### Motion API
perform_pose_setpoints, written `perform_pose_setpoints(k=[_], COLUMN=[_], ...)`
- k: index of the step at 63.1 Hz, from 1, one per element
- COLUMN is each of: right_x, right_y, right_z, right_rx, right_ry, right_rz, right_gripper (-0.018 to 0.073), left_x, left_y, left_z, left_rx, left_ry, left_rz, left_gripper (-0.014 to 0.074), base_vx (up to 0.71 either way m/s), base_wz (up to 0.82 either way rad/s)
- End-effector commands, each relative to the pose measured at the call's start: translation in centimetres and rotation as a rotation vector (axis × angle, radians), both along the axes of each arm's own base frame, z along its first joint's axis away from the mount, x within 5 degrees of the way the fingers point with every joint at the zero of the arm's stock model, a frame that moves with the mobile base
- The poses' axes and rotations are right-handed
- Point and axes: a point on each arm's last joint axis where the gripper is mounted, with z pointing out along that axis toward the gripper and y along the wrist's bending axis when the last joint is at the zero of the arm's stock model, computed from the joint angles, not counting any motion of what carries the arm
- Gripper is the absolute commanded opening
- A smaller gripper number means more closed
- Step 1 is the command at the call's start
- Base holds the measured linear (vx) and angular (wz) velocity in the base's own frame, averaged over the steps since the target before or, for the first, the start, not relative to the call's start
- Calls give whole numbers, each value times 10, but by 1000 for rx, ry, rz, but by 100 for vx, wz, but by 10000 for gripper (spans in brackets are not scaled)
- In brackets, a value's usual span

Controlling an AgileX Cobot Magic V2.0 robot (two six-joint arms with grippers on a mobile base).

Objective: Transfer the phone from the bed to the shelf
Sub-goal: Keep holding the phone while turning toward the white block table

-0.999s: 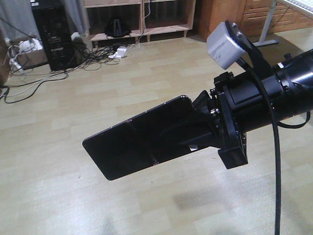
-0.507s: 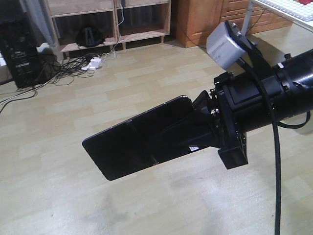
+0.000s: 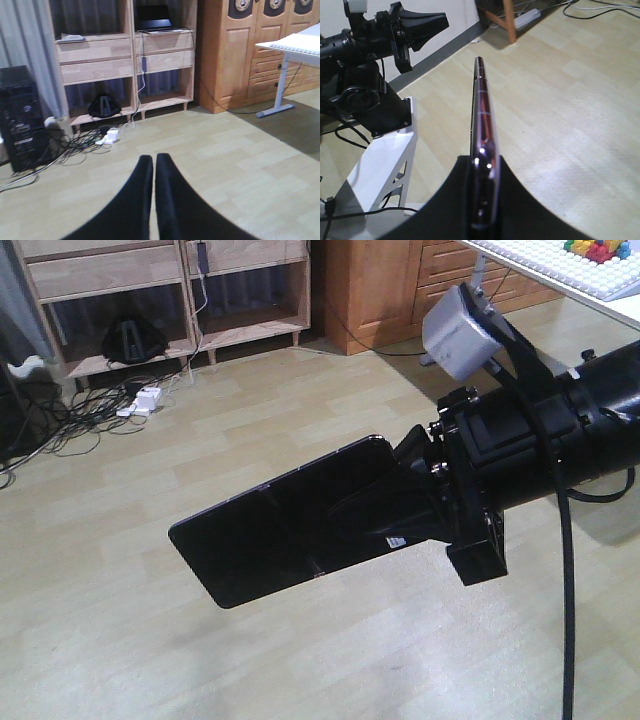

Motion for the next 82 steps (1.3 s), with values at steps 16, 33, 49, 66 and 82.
perform_pose_setpoints(k=[16,33,49,66,82], right_x=[-13,-13,-13,-13,-13], right_y=[0,0,0,0,0], right_z=[20,20,20,20,20], right_rx=[84,84,84,84,84], right_ry=[-6,-6,-6,-6,-6], right_rz=[41,41,41,41,41], right_gripper=[-2,-2,-2,-2,-2], left_x=[-1,-1,-1,-1,-1], left_y=[0,0,0,0,0], left_z=[15,15,15,15,15], left_rx=[-11,-11,-11,-11,-11], left_ry=[-108,-108,-108,-108,-108], left_rz=[-2,-2,-2,-2,-2], left_gripper=[1,1,1,1,1], base_vx=[45,46,46,45,45], base_wz=[-14,-15,-18,-17,-8])
